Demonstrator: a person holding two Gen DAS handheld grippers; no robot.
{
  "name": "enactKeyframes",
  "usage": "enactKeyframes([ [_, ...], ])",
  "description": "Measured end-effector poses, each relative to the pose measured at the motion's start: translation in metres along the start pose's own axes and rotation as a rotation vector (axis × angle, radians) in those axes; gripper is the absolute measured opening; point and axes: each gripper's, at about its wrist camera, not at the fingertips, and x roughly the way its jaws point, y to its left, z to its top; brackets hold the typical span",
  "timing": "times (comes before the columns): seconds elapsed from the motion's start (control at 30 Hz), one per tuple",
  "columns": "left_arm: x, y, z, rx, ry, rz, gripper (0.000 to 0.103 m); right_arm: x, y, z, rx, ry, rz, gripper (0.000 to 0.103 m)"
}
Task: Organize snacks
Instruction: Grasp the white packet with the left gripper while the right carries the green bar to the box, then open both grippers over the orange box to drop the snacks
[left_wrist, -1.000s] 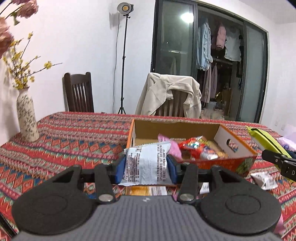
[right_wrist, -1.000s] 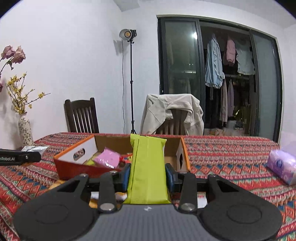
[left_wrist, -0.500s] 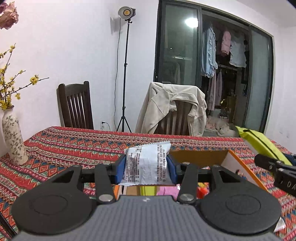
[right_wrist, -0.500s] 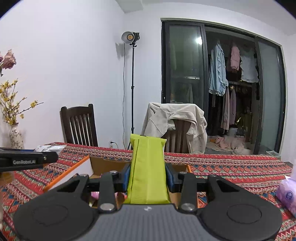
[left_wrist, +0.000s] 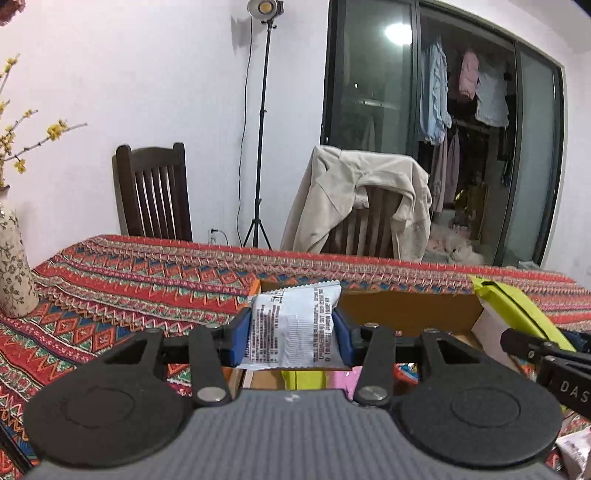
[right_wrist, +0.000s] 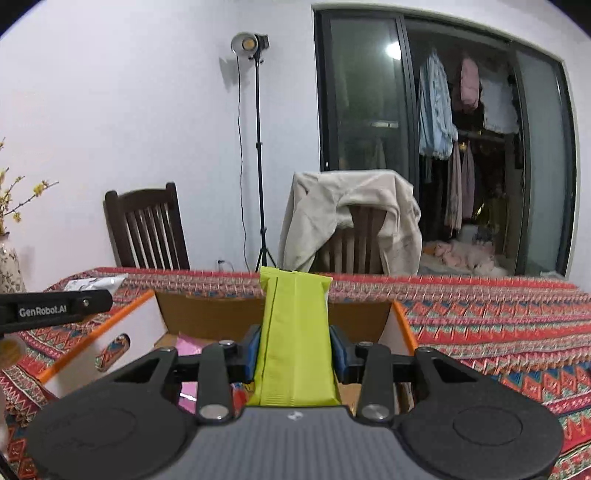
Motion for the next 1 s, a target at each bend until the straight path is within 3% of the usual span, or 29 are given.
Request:
enactKeyframes([
  [0.13, 0.006, 0.002, -0.006, -0.013, 0.027, -0.004, 0.049, 0.003, 0.0, -0.004, -0.006, 0.022, 0.001, 0.039],
  [0.2, 0.004, 0.005, -0.006, -0.027, 0.019, -0.007, 0.069, 0.004, -0.001, -0.006, 0.001, 0.035, 0.001, 0.041],
  [0.23, 0.002, 0.006, -0.007, -0.036, 0.006, -0.007, 0.089, 0.004, -0.002, -0.007, 0.006, 0.037, 0.001, 0.053],
  [0.27, -0.001, 0.007, -0.007, -0.043, -0.01, 0.001, 0.103, 0.003, -0.003, -0.007, 0.015, 0.044, 0.001, 0.064],
  [0.3, -0.004, 0.008, -0.008, -0.05, -0.026, 0.009, 0.103, 0.002, -0.005, -0.008, 0.027, 0.045, 0.006, 0.09],
  [0.33, -0.006, 0.009, -0.009, -0.052, -0.03, 0.003, 0.103, 0.0, -0.006, -0.009, 0.035, 0.039, 0.006, 0.103],
  [0.7, -0.006, 0.012, -0.008, -0.068, -0.008, 0.01, 0.103, -0.004, -0.009, -0.01, 0.051, 0.026, -0.036, 0.103],
  [1.0, -0.02, 0.01, -0.001, -0.07, -0.038, 0.011, 0.103, -0.015, -0.004, -0.004, 0.027, 0.0, -0.034, 0.103],
])
